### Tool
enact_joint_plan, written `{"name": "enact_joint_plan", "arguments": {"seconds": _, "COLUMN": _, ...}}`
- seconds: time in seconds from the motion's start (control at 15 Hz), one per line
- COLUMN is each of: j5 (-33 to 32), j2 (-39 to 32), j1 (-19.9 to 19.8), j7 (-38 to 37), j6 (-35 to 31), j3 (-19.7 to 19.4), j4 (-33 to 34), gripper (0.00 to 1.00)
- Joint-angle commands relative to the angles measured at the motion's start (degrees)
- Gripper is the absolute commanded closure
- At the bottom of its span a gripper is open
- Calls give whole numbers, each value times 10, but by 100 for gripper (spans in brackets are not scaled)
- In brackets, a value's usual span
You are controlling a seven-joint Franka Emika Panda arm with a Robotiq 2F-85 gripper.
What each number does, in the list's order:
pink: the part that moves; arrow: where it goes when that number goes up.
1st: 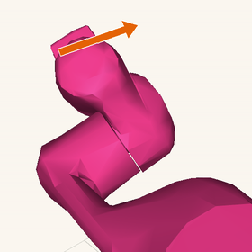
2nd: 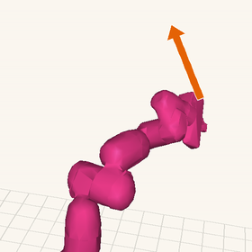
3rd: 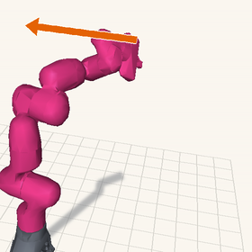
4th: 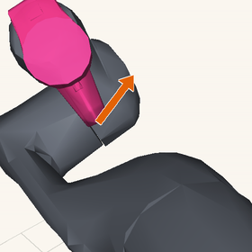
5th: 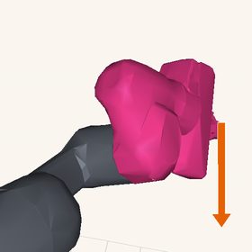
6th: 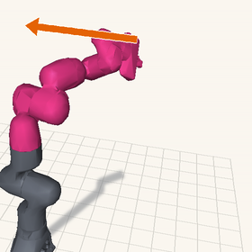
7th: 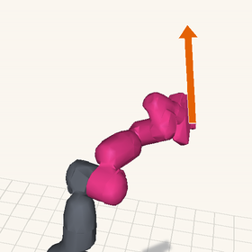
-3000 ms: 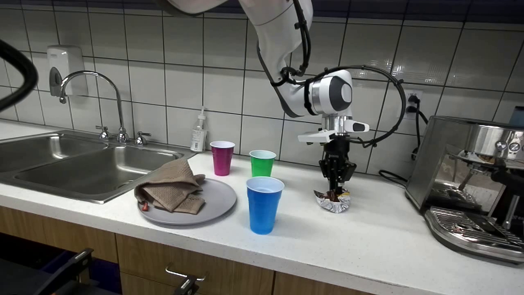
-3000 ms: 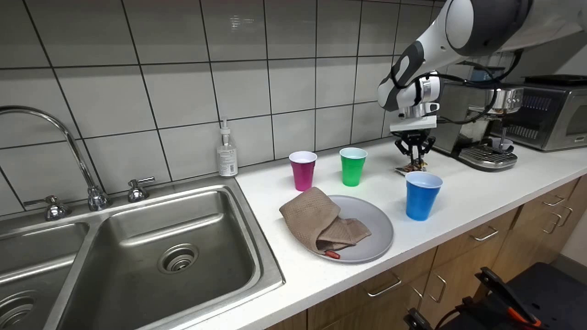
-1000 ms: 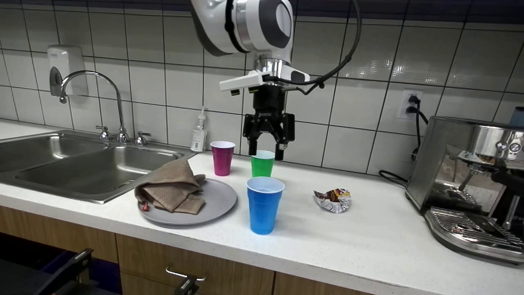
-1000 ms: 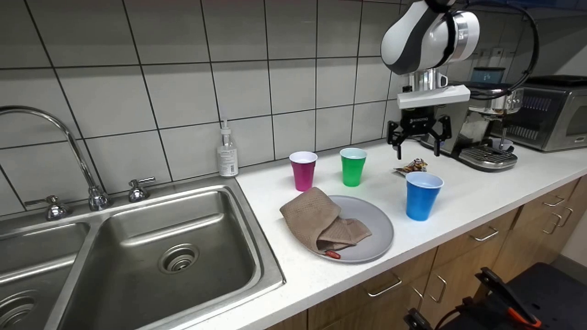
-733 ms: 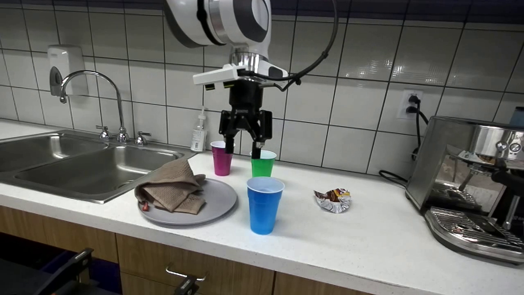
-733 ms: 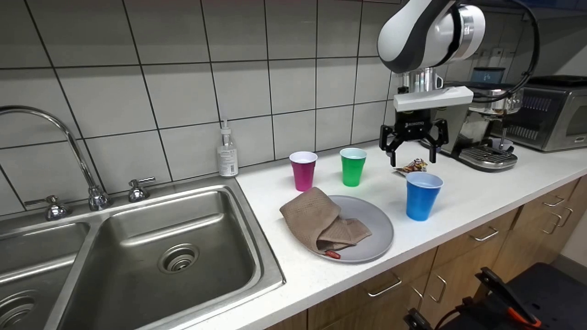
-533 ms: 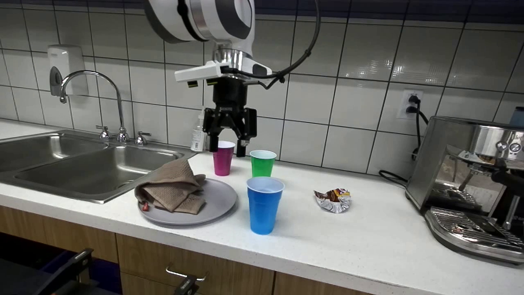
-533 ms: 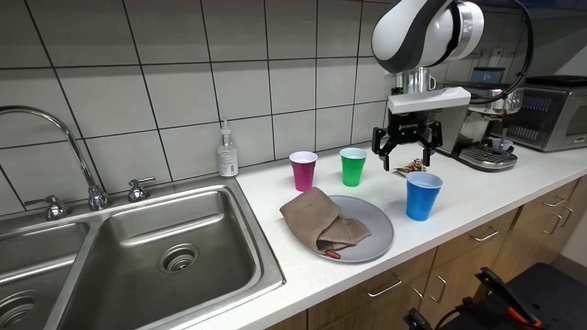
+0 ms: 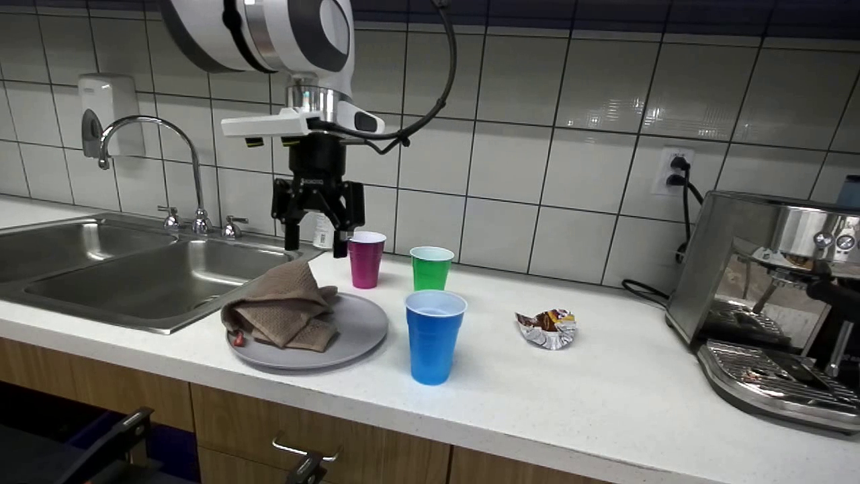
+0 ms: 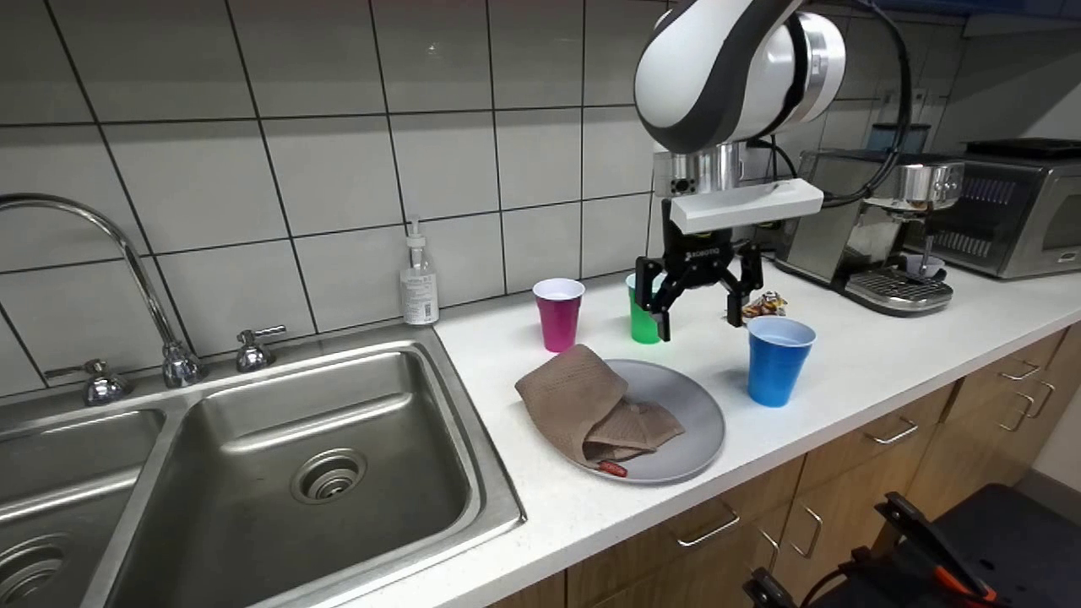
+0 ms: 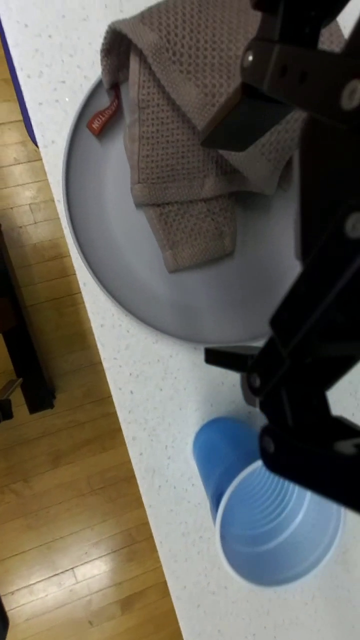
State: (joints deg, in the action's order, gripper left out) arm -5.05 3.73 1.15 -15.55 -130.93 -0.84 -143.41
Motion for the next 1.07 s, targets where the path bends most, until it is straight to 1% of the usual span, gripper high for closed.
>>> {"name": "enact_joint_plan", "arguments": {"seconds": 0.0, "j5": 27, "j2": -12, "j1": 14, "j7": 32, "j6": -19, "j3": 22, "j4": 2, "gripper": 0}}
{"name": "enact_joint_plan", "arguments": {"seconds": 0.47, "j5": 47, "j2": -65, "j1": 41, "j7": 66, "j6": -44, "j3": 48, "j4": 31, "gripper": 0}}
{"name": "enact_joint_plan", "arguments": {"seconds": 1.0, "j5": 57, "j2": -156, "j1": 47, "j7": 94, "j6": -34, "j3": 55, "j4": 113, "gripper": 0}}
